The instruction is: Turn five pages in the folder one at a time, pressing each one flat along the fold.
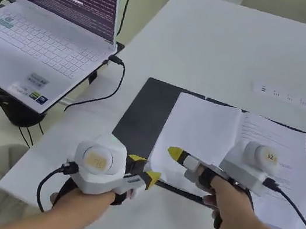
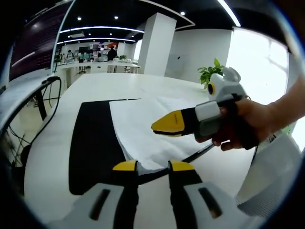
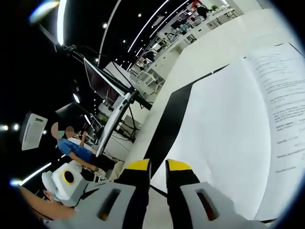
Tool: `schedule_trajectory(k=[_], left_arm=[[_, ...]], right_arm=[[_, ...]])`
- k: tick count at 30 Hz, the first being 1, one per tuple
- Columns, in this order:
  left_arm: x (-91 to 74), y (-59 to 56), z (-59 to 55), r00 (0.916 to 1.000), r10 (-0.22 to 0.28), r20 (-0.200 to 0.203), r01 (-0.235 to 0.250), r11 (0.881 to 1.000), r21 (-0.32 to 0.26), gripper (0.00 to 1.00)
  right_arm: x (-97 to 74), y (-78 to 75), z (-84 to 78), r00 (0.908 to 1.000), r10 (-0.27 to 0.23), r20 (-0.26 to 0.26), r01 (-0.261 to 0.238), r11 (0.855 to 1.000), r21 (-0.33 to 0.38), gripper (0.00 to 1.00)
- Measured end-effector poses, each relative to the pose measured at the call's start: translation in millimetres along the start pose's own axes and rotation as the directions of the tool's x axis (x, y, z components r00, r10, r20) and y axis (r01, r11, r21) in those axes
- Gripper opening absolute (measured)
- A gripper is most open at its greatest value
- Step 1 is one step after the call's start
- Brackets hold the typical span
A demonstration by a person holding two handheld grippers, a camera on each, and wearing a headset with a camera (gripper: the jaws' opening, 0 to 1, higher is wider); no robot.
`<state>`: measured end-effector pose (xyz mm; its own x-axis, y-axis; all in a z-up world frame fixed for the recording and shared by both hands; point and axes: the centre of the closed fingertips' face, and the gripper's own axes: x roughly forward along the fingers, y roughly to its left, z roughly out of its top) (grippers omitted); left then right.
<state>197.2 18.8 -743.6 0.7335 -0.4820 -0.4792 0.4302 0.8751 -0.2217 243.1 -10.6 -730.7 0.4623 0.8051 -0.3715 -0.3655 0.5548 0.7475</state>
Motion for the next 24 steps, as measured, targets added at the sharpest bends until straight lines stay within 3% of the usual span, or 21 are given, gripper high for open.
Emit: schedule_trajectory(k=[3, 5, 11, 14, 17, 18, 24], left_arm=[[16.6, -2.8, 2.3, 1.0000, 0.001, -0.004, -0.001, 1.000, 0.021, 0.23], [28.1, 1.4, 2.3, 0.9997, 0.022, -0.007, -0.022, 0.999, 0.038, 0.24], [45.1, 14.4, -21.0, 0.9899, 0.095, -0.106, -0.086, 0.993, 0.085, 0.24], [44.7, 14.8, -21.7, 0.9910, 0.104, -0.085, -0.092, 0.987, 0.134, 0.23], [44.1, 14.5, -24.0, 0.9920, 0.099, -0.078, -0.087, 0.986, 0.139, 0.24], [43.7, 14.0, -24.4, 0.9926, 0.095, -0.075, -0.081, 0.981, 0.178, 0.24], [43.0, 13.5, -23.6, 0.9942, 0.089, -0.060, -0.076, 0.980, 0.185, 0.24]], right_arm=[[-11.2, -16.2, 15.4, 0.9996, -0.018, 0.024, 0.017, 1.000, 0.021, 0.10], [-18.6, -26.9, 25.7, 0.9988, -0.028, 0.040, 0.027, 0.999, 0.024, 0.09], [-33.6, -51.7, 48.9, 0.9955, -0.064, 0.070, 0.060, 0.996, 0.059, 0.04], [-36.4, -59.5, 56.5, 0.9938, -0.076, 0.081, 0.069, 0.994, 0.079, 0.03], [-34.4, -67.1, 61.8, 0.9926, -0.086, 0.086, 0.077, 0.992, 0.099, 0.04], [-33.6, -69.2, 62.3, 0.9926, -0.088, 0.084, 0.078, 0.991, 0.107, 0.03], [-24.3, -85.8, 70.2, 0.9906, -0.107, 0.085, 0.091, 0.979, 0.182, 0.00]])
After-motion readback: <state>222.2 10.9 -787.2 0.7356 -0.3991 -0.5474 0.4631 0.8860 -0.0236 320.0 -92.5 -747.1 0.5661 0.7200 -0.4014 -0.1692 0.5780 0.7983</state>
